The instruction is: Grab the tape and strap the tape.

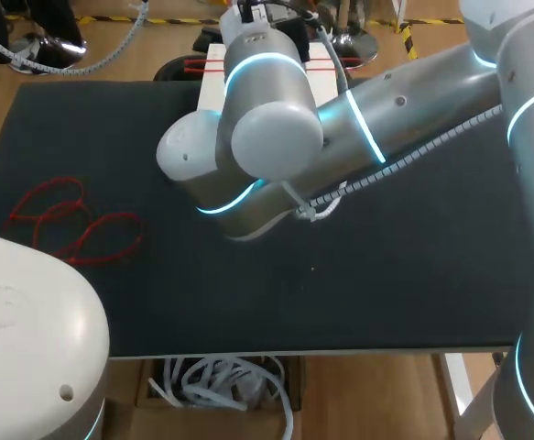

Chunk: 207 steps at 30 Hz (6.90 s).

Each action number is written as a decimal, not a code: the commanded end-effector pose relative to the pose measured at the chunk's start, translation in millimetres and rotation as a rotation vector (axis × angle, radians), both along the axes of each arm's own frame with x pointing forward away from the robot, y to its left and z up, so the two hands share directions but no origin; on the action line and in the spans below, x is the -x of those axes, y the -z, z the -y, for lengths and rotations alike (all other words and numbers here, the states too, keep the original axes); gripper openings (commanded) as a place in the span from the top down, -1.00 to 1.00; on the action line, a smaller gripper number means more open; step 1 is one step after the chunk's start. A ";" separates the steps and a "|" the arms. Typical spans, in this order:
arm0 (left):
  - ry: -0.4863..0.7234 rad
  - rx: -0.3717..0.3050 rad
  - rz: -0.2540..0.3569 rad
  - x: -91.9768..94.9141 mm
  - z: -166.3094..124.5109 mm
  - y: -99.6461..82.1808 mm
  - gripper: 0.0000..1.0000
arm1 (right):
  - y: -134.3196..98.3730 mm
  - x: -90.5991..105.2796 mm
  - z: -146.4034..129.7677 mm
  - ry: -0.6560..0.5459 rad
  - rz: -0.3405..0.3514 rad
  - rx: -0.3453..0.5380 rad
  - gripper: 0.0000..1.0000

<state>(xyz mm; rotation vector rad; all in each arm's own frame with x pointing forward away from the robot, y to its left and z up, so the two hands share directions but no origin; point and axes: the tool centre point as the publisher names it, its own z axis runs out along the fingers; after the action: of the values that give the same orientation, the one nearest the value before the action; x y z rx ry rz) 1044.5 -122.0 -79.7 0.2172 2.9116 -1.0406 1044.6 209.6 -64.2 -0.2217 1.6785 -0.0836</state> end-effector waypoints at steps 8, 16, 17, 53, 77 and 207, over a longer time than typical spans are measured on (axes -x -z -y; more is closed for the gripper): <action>-0.001 -0.003 -0.001 0.2 0.0 -0.7 1.00 | -1.1 -0.8 6.7 0.015 -0.004 0.006 1.00; -0.001 -0.003 -0.001 0.2 0.0 -0.7 1.00 | -0.2 -1.3 -1.7 0.005 -0.002 0.001 1.00; -0.001 -0.003 -0.001 0.2 0.0 -0.7 1.00 | 0.1 -1.2 -2.9 0.003 -0.002 0.002 1.00; -0.001 -0.003 -0.001 0.2 0.0 -0.7 1.00 | -2.8 -6.3 -47.5 -0.042 0.024 0.029 1.00; -0.001 -0.003 -0.001 0.2 0.0 -0.7 1.00 | 1.8 -1.8 -45.0 -0.034 0.004 0.062 1.00; -0.001 -0.003 -0.001 0.2 0.0 -0.7 1.00 | -93.9 12.1 101.4 -0.001 0.062 0.206 -1.00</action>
<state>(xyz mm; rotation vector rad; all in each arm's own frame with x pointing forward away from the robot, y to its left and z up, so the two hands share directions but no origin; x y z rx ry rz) 1044.6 -121.8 -79.5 0.2176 2.9121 -1.0404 1027.0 127.7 22.2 -0.2954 1.5967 -0.3210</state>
